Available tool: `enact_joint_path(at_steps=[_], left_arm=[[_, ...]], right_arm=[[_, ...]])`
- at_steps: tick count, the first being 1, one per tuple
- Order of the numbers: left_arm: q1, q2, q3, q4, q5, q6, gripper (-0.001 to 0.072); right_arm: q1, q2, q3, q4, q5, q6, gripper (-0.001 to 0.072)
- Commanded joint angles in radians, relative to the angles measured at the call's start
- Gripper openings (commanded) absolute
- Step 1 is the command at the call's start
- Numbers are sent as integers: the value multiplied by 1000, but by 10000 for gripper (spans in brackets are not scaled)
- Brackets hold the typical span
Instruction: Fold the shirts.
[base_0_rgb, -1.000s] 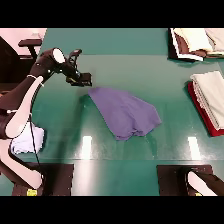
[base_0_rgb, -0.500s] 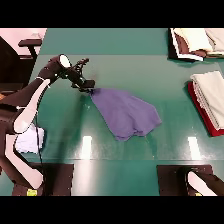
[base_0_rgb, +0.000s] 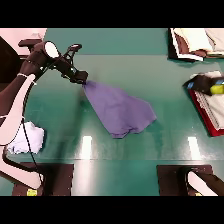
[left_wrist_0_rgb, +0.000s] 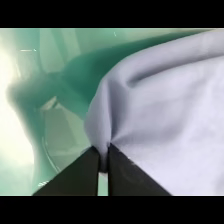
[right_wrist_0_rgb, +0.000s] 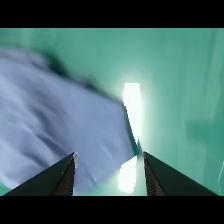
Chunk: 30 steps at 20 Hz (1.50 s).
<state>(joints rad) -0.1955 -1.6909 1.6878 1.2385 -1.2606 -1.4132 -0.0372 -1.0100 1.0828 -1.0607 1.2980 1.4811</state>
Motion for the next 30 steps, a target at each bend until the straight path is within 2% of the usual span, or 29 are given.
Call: enact_joint_path(at_steps=[1,5,8,9,10,11,12,13,16,21,25,27,30], left_arm=[[1,19,0,15,-4,7,31],[1,19,0,13,-4,7,31],[1,19,0,13,-4,8,31],[1,19,0,13,-5,7,31],[1,19,0,13,-6,7,31],[1,19,0,11,-9,7,31],[1,21,0,11,-13,6,30],[1,31,0,11,-12,0,30],[1,144,8,14,6,0,29],[1,515,8,8,72,0,30],[1,773,8,-16,80,-34,30],[1,863,8,-15,80,-74,29],[1,940,8,-15,104,-85,29]], right_arm=[[32,-78,-220,-55,-80,19,483],[157,-263,-265,78,-203,-71,483],[237,-384,-237,127,-270,-78,481],[260,-416,-210,126,-268,-82,444],[282,-446,-178,125,-266,-97,370],[298,-466,-148,123,-269,-106,229],[309,-478,-114,122,-271,-129,46],[314,-482,-71,118,-266,-148,19],[286,-404,92,74,-203,-166,19],[164,-166,454,54,-38,-166,19],[94,-24,659,53,3,-164,17],[69,3,737,38,41,-154,17],[25,-24,860,39,117,-127,17]])
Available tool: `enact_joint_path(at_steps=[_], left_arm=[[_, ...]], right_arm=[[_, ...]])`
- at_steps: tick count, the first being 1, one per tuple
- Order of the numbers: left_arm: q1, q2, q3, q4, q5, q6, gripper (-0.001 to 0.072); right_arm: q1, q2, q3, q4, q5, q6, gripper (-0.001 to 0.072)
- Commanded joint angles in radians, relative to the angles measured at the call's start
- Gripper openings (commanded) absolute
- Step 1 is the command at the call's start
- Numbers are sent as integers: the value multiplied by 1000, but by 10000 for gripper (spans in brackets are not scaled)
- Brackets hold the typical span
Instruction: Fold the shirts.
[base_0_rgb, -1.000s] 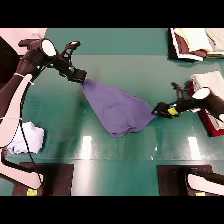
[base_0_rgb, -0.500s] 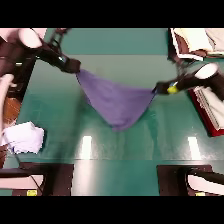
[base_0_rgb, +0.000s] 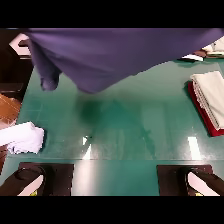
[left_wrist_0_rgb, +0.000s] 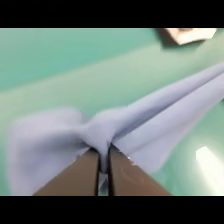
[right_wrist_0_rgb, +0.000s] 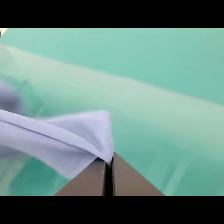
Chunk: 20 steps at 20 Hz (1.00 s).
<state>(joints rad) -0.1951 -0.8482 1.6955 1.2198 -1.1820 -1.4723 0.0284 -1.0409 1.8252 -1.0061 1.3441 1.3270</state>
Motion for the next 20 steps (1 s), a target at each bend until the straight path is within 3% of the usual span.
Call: enact_joint_path(at_steps=[1,5,10,12,16,20], left_arm=[[1,101,0,5,34,-40,29],[1,35,-2,13,-66,-43,28],[-32,-135,-213,24,-241,-39,29],[-97,-159,-410,25,-222,-39,29],[-262,-159,-808,-32,-34,-39,30],[-328,-159,-965,-125,84,-39,33]], right_arm=[[-48,-19,156,-16,95,40,17],[-12,-157,217,-16,148,83,17],[156,-309,-71,-18,156,82,17],[196,-331,-211,-18,116,82,17],[214,-329,-383,-10,70,82,17],[213,-329,-425,-8,67,82,17]])
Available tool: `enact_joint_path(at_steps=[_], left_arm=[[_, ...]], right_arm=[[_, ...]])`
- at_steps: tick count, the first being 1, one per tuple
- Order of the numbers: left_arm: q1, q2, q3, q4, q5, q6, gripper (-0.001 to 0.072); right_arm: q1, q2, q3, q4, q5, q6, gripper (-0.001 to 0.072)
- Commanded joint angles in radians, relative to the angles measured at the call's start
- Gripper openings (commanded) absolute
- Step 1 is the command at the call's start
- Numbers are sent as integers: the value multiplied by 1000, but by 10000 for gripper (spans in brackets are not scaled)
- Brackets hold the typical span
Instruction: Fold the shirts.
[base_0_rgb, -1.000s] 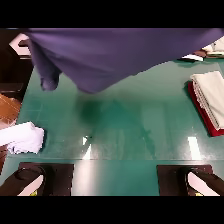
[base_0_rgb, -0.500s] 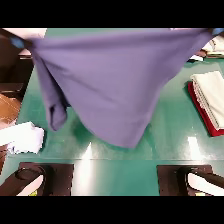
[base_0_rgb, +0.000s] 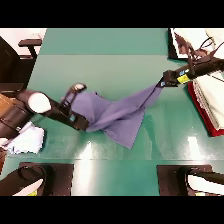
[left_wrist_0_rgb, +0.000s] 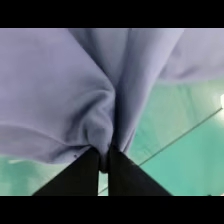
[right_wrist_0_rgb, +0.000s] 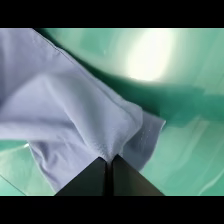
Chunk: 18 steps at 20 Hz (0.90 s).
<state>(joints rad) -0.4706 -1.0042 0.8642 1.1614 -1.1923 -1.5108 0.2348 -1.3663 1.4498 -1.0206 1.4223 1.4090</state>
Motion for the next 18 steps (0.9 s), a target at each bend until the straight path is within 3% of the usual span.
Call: enact_joint_path(at_steps=[1,2,3,4,7,12,16,18], left_arm=[[-53,-3,-131,-67,97,0,34],[-53,-2,-122,-67,105,0,77],[-53,-2,-102,-66,116,0,365],[-47,-2,-72,-62,124,0,543],[43,-2,58,-2,141,0,548],[394,-21,154,66,238,-8,547],[634,-194,154,32,211,20,547],[708,-304,154,-58,194,89,547]], right_arm=[[7,-4,-50,6,-14,0,17],[7,-4,-49,6,-17,0,17],[7,-4,-49,6,-20,0,18],[7,-4,-49,6,-24,0,18],[7,-4,-49,6,-27,0,18],[7,-4,-49,6,-27,0,18],[7,-4,-49,6,-28,0,18],[7,-4,-49,6,-28,0,18]])
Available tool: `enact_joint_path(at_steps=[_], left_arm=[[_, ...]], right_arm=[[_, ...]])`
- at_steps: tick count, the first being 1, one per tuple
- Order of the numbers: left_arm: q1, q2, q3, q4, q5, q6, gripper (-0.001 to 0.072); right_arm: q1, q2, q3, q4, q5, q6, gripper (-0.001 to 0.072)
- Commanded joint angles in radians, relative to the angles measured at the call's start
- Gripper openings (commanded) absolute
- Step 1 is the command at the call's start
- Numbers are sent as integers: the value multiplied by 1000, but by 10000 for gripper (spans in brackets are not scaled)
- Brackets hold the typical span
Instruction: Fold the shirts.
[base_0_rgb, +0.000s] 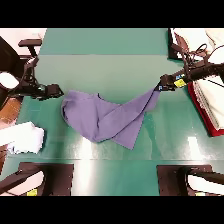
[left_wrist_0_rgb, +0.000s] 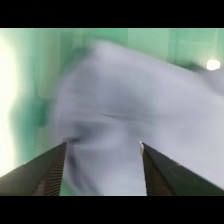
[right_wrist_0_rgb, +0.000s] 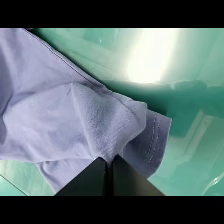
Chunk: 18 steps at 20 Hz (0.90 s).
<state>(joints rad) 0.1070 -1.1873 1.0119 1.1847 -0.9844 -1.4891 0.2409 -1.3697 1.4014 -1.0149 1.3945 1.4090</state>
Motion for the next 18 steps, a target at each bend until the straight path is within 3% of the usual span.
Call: enact_joint_path(at_steps=[1,9,14,15,17,18], left_arm=[[151,-172,6,-127,-27,107,547],[158,-324,6,-288,-45,249,547],[92,-324,6,-302,-36,267,545],[76,-324,6,-303,-22,267,452],[72,-324,11,-311,-18,266,48],[77,-322,25,-310,-30,261,31]], right_arm=[[1,0,0,0,0,0,18],[1,-1,0,2,-4,0,19],[1,0,0,2,-23,0,18],[1,0,0,2,-23,0,19],[0,1,0,2,-22,0,18],[-4,9,0,-1,-26,0,18]])
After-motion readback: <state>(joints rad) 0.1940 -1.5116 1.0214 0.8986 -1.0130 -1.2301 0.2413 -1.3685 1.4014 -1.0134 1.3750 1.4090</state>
